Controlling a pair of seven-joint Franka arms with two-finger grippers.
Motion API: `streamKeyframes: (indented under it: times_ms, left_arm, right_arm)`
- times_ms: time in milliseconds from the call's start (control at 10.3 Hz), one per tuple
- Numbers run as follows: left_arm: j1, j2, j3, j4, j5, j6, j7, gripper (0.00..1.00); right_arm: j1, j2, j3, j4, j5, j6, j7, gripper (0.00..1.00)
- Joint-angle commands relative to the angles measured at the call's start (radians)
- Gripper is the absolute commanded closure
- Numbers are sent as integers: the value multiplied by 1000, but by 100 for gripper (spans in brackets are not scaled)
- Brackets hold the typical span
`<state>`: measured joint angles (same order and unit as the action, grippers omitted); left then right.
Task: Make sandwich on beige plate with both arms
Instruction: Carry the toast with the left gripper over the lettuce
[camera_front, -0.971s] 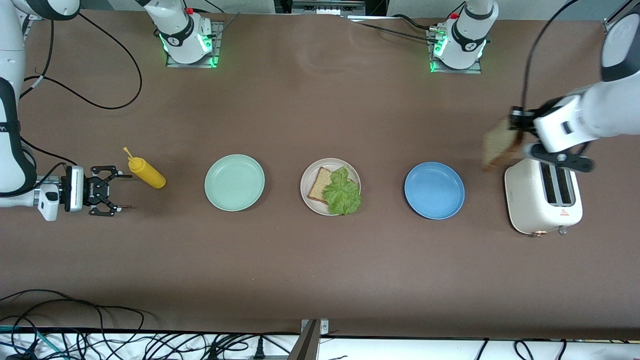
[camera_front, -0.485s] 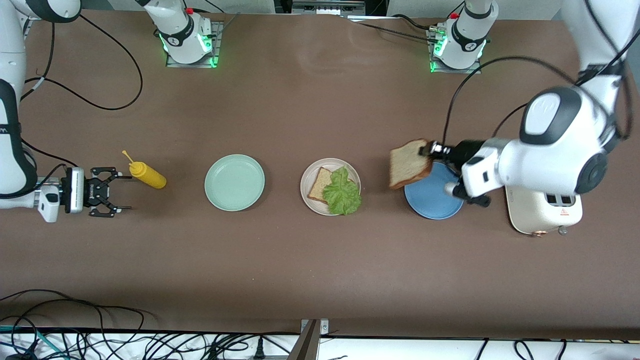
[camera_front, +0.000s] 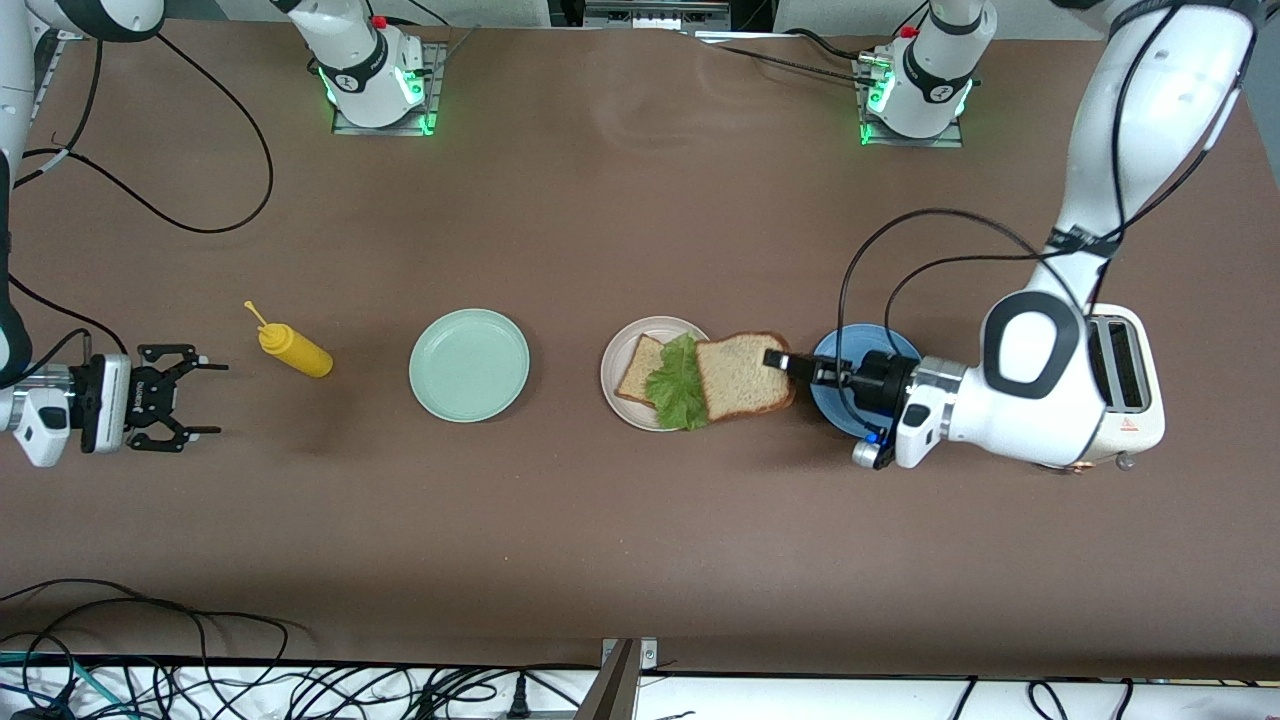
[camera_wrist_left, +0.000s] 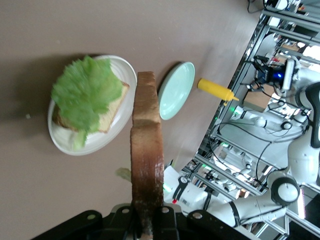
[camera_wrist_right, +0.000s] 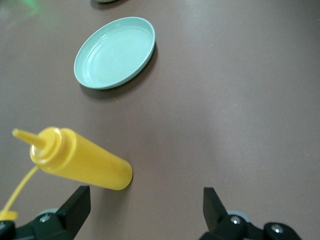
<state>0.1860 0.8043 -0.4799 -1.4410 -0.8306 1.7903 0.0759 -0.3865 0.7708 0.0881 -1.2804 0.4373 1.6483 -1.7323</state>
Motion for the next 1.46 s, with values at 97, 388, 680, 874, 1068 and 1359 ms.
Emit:
streamKeyframes:
  times_ms: [97,388,680,874,1068,1359]
  left_arm:
    - [-69,95,-2,-5,-68,125,218,100]
    - [-85,115,-3,-51,-126,182,343,100]
    - [-62,102,-6,-79,-160,115,398,100]
    - [-63,101,-29,-156,-212,124,562,100]
    - [-68,95,-29,-197,-235,127,639,100]
    - [-71,93,-25,-185,-220,138,656,1]
  right_arm:
    - [57,-99,1,15,-116,-24,251,0]
    - [115,-215,1,12,-280,-24,607,0]
    - [150,-304,-1,-19,-341,-60,973,0]
    - [198,-352,1,-31,-441,-88,1166,0]
    - [222,-434,1,-130,-480,-59,1284,0]
    - [245,-611,19,-394,-493,129,1416,0]
